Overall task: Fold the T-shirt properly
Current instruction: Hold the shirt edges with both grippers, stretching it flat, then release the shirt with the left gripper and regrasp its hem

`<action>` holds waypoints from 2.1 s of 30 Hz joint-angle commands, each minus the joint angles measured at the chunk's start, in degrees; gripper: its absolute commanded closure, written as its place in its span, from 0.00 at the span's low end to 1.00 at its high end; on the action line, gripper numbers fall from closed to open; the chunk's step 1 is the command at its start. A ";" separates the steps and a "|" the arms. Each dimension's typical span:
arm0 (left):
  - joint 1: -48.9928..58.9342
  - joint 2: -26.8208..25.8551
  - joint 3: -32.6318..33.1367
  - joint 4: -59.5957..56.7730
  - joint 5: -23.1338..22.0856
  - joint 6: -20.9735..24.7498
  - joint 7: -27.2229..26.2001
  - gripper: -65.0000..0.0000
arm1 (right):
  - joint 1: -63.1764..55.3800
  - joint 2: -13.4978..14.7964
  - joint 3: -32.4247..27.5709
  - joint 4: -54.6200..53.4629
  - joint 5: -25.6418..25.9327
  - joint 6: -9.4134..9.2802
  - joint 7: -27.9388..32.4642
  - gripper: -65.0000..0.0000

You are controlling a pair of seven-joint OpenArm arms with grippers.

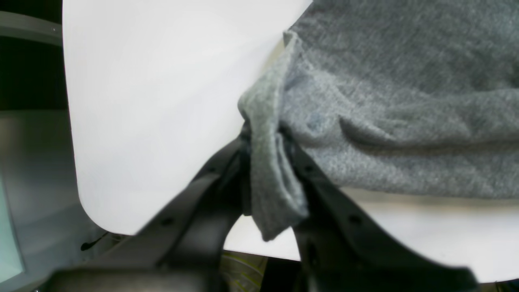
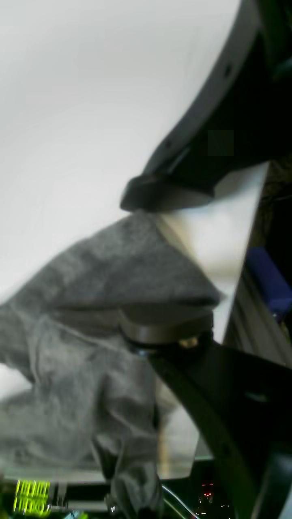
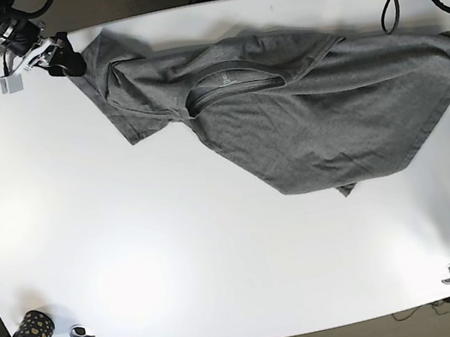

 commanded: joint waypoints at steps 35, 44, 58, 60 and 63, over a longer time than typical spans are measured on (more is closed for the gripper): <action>-5.79 -1.42 4.76 1.20 -0.56 0.10 2.23 0.37 | 4.12 -0.95 0.29 1.76 -0.56 -0.14 0.83 1.00; -16.61 -0.10 10.04 0.76 -0.73 0.10 3.11 0.20 | 4.30 -0.95 0.20 3.79 -0.65 -0.14 0.83 1.00; -36.65 7.81 23.57 -5.31 -0.38 0.10 4.16 0.20 | 6.76 -1.04 0.12 3.79 -0.65 -0.14 0.83 1.00; -37.88 8.95 24.01 -5.57 -0.29 0.10 4.07 0.20 | 6.94 -1.04 0.20 3.96 -0.65 -0.14 0.83 1.00; -39.46 9.65 26.65 -9.17 -0.29 0.10 3.81 0.20 | 7.02 -1.13 0.12 4.05 -0.65 -0.14 0.83 1.00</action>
